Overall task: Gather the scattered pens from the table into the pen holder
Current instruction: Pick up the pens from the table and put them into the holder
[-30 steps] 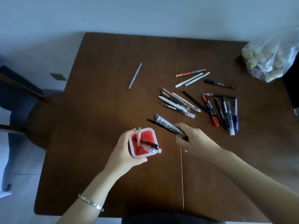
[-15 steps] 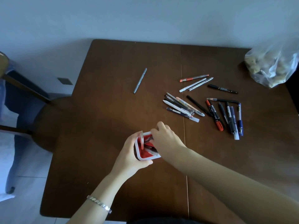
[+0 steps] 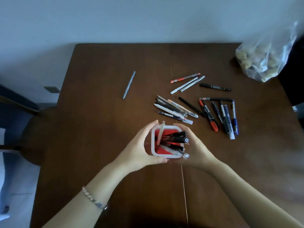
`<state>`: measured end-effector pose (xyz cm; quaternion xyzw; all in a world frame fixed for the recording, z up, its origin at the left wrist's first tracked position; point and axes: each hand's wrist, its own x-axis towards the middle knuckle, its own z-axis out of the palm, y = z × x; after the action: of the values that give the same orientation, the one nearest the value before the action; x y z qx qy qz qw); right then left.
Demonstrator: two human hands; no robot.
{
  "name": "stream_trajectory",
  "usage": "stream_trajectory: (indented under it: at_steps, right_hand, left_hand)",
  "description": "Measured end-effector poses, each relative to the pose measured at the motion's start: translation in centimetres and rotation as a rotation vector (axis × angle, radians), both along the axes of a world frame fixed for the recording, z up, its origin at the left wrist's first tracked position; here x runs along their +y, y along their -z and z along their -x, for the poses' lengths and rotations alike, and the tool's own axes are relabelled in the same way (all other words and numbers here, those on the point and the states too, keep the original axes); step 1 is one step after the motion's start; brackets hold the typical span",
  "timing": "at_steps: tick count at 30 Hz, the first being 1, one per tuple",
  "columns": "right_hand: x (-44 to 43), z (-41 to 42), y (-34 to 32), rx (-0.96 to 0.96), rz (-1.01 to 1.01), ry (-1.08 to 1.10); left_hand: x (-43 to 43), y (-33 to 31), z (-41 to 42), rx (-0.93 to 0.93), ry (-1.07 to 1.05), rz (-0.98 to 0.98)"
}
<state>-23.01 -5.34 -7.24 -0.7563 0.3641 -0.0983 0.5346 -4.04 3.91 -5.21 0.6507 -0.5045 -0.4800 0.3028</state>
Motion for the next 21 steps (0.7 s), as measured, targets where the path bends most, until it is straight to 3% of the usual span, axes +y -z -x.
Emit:
stream_trajectory:
  at_steps: [2, 4, 6, 8, 13, 21]
  right_hand:
    - [-1.1, 1.1, -0.3, -0.039, 0.038, 0.083]
    - [-1.8, 2.3, -0.4, -0.071, 0.043, 0.191]
    - [-2.3, 3.2, -0.6, -0.103, 0.032, 0.31]
    - [-2.7, 3.9, -0.6, -0.121, 0.024, 0.387]
    - [-3.2, 5.4, 0.2, -0.099, -0.029, 0.452]
    - [-4.3, 7.4, 1.4, -0.072, -0.039, 0.401]
  left_hand:
    - [-2.9, -0.4, -1.7, 0.048, 0.035, -0.037]
    - [-6.2, 0.6, -4.0, 0.015, -0.183, -0.018]
    - [-9.7, 2.6, -6.6, -0.162, -0.463, -0.032]
    - [-12.9, 4.7, -8.7, -0.399, -0.572, -0.084]
    - [-17.2, 8.2, -11.2, -0.758, -0.468, -0.216]
    - [-14.9, 9.4, -9.9, -0.901, -0.256, -0.29]
